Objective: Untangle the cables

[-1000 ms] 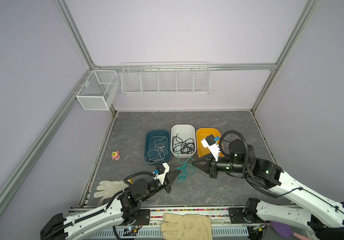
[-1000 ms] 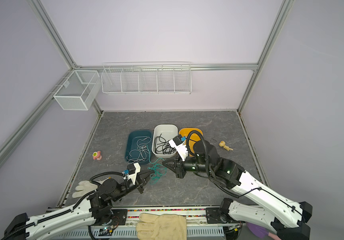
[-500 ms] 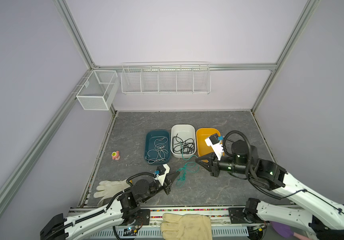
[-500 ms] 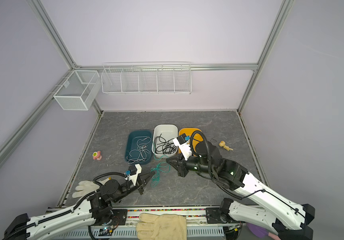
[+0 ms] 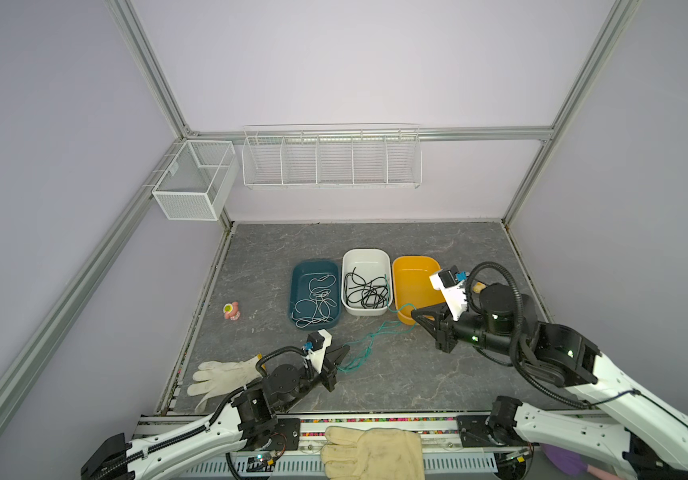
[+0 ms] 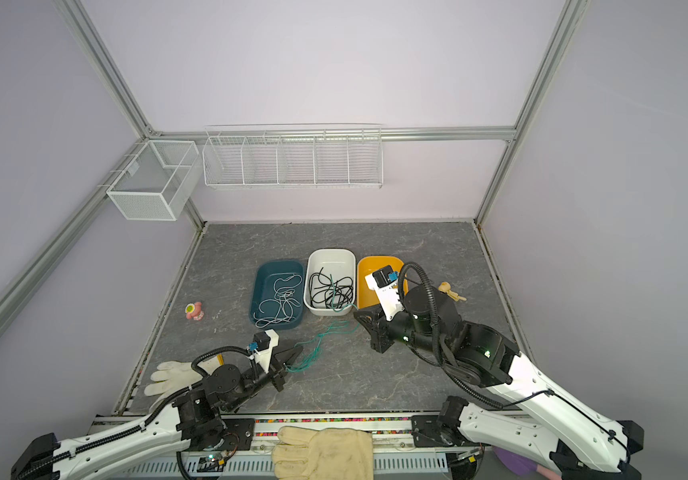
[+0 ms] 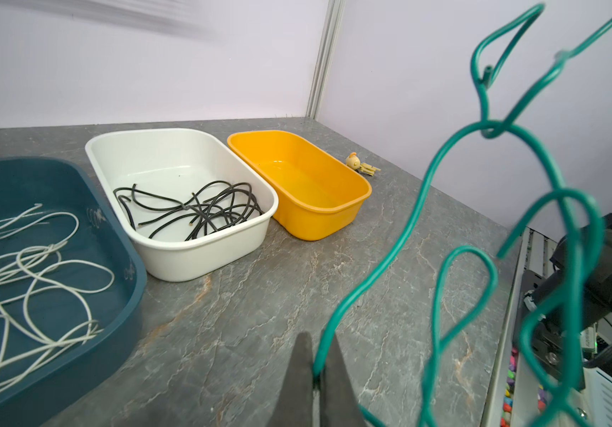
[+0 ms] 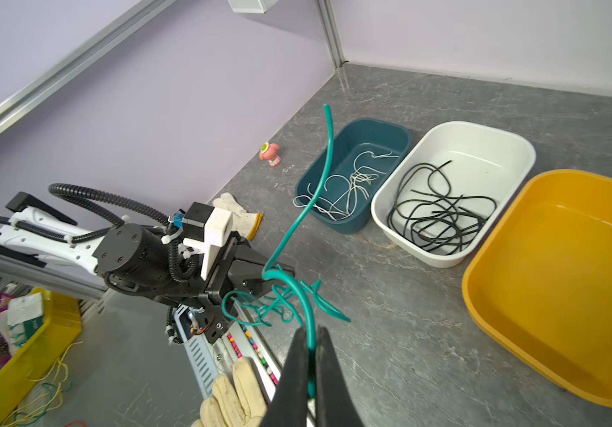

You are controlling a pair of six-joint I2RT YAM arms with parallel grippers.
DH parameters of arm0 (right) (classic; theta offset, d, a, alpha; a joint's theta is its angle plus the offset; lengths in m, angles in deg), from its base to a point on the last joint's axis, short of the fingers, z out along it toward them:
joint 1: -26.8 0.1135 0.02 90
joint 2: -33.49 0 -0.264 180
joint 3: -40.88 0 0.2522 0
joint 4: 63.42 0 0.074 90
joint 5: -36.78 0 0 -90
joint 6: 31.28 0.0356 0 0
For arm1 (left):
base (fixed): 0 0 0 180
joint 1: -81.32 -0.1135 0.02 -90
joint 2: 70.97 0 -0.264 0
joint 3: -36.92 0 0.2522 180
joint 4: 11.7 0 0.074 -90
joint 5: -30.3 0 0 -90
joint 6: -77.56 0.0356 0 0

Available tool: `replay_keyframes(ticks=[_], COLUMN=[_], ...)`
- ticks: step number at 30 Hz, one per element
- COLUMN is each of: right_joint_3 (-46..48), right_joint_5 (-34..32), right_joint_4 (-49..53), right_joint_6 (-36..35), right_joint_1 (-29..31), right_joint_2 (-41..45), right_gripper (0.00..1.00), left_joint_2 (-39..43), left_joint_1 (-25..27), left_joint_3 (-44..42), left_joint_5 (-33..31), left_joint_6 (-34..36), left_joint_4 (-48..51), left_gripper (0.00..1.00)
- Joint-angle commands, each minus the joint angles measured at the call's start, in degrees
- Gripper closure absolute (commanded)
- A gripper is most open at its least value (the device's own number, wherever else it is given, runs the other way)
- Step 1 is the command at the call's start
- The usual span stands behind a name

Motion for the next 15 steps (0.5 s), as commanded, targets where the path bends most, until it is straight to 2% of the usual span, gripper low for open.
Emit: replay_keyframes(ticks=[1,7,15], right_joint_3=[-3.6,-6.7,-9.1], right_joint_5=[-6.2,-12.4,-13.9], right_joint_4=[3.0,8.9,12.4], right_joint_6=[-2.1,-1.9,-2.2], right_joint_1=[-0.9,-2.1,-3.3], right_joint_2=[3.0,2.5,3.9], right_gripper=[0.93,0.93,0.93], left_joint_2=[1.0,1.7,-0.7], left_joint_1=[0.0,0.0,0.0], left_joint_3=[-2.4,-2.8,-2.5], left_joint_5=[-4.4,-6.8,-10.0], left_joint_6=[-3.2,-3.6,-4.5], left_joint_4=[5.0,5.6,5.3], left_gripper=[1.0,1.0,1.0])
